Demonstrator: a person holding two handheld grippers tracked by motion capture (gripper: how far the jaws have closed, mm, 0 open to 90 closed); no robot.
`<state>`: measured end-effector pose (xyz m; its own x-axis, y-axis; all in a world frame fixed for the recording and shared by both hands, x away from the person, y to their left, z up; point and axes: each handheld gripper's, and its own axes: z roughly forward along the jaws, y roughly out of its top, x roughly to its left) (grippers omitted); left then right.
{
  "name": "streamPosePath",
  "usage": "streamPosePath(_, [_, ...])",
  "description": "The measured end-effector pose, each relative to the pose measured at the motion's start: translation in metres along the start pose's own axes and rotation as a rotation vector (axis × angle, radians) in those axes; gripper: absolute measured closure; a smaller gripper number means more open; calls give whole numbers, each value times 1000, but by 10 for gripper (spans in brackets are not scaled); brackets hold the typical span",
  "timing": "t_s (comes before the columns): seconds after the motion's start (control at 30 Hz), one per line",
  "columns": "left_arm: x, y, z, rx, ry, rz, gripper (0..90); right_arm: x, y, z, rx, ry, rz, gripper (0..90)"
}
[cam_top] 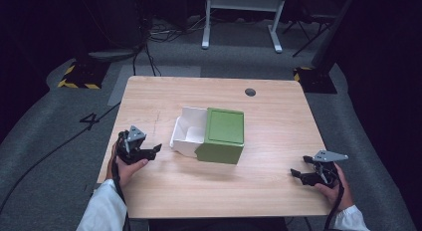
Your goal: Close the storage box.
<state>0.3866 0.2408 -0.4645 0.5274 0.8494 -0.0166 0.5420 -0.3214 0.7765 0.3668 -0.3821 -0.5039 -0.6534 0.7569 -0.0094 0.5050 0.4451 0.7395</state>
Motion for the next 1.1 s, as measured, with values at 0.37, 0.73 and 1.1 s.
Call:
streamPosePath(0.37, [-3,25,6,-42,-7,-9,267,0,0,0,0,0,0,170])
streamPosePath(0.73, [-12,48,29,-30,-49,1,266,0,0,0,0,0,0,170])
streamPosePath(1.1, [-9,43,51,38,-68,-20,279,0,0,0,0,0,-1,171])
